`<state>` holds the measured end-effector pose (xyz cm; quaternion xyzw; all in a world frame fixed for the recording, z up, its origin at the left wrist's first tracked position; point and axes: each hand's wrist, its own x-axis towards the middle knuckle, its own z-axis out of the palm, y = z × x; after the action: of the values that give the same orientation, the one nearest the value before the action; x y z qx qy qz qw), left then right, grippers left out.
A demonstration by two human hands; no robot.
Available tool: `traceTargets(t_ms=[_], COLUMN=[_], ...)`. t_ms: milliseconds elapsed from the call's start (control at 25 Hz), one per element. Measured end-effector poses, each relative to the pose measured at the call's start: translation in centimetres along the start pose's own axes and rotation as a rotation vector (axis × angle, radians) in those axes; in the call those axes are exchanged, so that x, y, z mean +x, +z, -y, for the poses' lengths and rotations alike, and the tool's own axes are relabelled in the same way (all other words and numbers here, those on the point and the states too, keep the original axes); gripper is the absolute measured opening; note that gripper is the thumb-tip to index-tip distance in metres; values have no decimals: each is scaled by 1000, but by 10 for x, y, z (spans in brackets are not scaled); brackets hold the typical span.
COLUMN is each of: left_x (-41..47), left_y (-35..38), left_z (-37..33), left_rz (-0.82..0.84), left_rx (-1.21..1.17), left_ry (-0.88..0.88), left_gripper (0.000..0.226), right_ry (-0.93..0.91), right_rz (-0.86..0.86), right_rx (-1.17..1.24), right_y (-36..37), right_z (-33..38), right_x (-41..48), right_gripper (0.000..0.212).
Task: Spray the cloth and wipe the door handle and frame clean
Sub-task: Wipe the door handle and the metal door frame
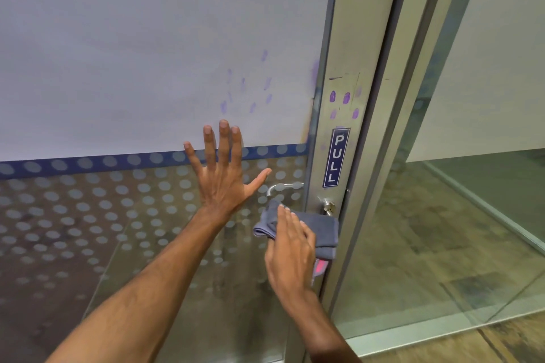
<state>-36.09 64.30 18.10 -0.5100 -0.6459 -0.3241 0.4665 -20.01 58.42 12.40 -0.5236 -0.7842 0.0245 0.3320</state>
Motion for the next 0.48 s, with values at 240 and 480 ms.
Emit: traceTargets(t_ms=[240, 480], left_x=[0, 0], left_y=[2, 2], left_z=[2, 2], left_rz=[-2, 8], left_rx=[-5, 11], left_ry=[5, 2], left_gripper=[111, 112], right_ry=[-255, -205], right_rz=[68, 83], right_rx=[-110, 106], right_y=[-7, -29], right_z=[-32, -111], right_x=[-15, -2], right_gripper=[83, 79])
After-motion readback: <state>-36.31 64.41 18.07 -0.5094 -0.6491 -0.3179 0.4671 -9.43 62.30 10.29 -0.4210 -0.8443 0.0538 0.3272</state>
